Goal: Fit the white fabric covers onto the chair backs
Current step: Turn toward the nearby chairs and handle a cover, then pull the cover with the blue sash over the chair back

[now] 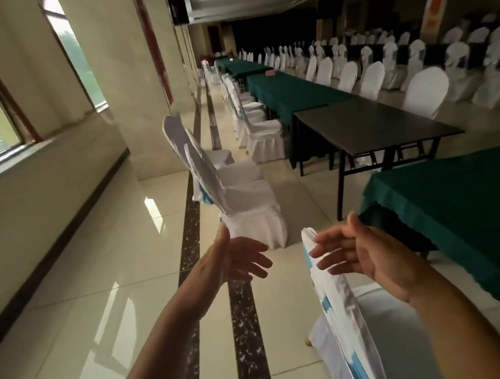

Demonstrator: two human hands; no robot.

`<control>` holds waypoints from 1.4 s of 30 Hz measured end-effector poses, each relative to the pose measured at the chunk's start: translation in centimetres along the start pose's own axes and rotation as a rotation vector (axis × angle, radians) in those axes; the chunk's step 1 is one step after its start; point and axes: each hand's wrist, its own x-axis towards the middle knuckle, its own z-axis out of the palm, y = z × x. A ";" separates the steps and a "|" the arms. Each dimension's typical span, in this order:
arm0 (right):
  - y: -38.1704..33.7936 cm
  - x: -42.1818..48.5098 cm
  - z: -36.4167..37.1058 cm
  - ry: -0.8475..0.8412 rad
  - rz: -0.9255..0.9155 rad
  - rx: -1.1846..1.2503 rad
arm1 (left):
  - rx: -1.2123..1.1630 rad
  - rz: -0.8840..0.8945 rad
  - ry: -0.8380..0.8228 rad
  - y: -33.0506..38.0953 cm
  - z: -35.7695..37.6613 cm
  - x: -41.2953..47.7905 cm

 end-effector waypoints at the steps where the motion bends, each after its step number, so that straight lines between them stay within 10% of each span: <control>1: 0.2 1.9 -0.9 0.025 0.015 0.012 | -0.014 -0.008 -0.025 0.0 -0.6 2.7; 15: 3.1 6.7 -11.5 0.659 0.256 0.068 | -0.163 0.027 -0.670 -2.1 6.5 33.5; 25: 5.3 6.5 -3.5 1.247 0.340 0.226 | -0.085 0.030 -1.305 -4.4 11.2 41.1; 34: 7.7 7.0 3.4 1.411 0.225 0.337 | -0.101 -0.015 -1.397 -7.8 8.6 39.8; 42: 12.1 7.9 6.1 1.617 0.630 0.008 | 0.113 0.066 -1.206 -13.1 7.1 35.7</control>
